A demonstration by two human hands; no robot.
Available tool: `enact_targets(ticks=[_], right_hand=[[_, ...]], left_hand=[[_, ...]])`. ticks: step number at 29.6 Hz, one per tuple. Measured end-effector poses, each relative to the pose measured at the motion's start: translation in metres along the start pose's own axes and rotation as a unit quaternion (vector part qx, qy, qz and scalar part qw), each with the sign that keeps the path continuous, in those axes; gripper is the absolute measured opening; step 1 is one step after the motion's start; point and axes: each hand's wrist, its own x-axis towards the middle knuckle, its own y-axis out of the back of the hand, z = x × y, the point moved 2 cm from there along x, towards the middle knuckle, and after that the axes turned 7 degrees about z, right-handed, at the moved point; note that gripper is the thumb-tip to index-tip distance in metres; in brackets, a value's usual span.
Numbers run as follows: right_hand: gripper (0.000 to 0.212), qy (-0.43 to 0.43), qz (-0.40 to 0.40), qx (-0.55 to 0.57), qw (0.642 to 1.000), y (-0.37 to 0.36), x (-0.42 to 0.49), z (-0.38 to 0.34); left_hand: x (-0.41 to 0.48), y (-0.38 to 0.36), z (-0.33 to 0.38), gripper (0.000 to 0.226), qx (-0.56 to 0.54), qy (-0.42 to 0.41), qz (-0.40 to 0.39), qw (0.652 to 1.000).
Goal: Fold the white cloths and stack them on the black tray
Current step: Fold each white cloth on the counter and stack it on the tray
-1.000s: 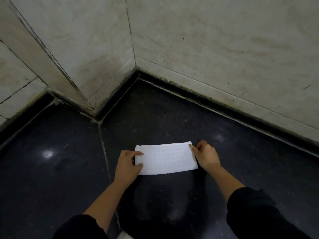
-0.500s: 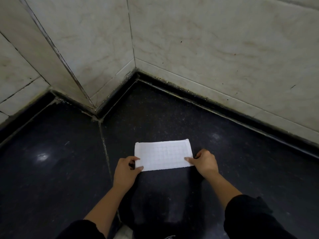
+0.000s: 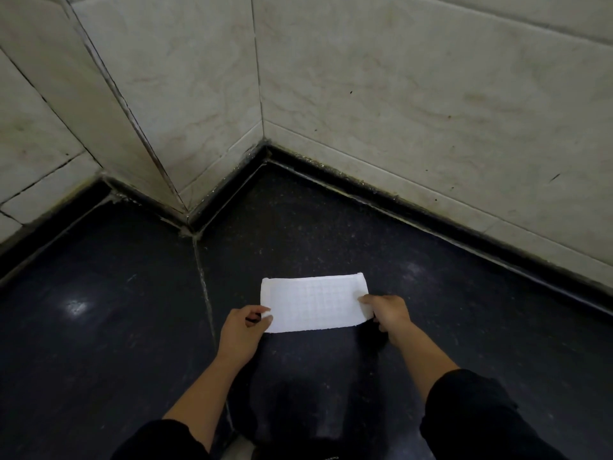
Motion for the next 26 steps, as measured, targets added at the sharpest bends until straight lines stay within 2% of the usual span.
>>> enact_targets(ticks=[3,7,11,15,18,26], right_hand=[[0.016,0.017,0.019,-0.018,1.000,0.001,-0.001,-0.003],[0.009,0.105,0.032,-0.077,0.991,-0.001,-0.014,-0.022],[0.020,0.181,-0.003,-0.082,0.980,-0.020,-0.040,-0.042],[0.023,0.205,-0.043,-0.092,0.973,-0.057,-0.055,-0.049],[0.017,0.212,-0.065,-0.117,0.968,-0.086,-0.063,-0.050],[0.014,0.242,-0.092,-0.199,0.945,-0.131,-0.079,-0.040]], left_hand=[[0.001,0.001,-0.002,0.018,0.003,-0.002,-0.003,1.000],[0.000,0.000,-0.002,0.020,-0.001,-0.006,0.001,1.000],[-0.001,0.000,-0.004,0.020,-0.020,0.001,0.013,1.000],[0.001,0.000,-0.008,0.022,-0.035,0.016,0.020,0.999],[0.003,0.002,-0.010,0.022,-0.036,0.017,0.014,0.999],[0.009,0.003,-0.013,0.020,-0.035,0.036,-0.015,0.999]])
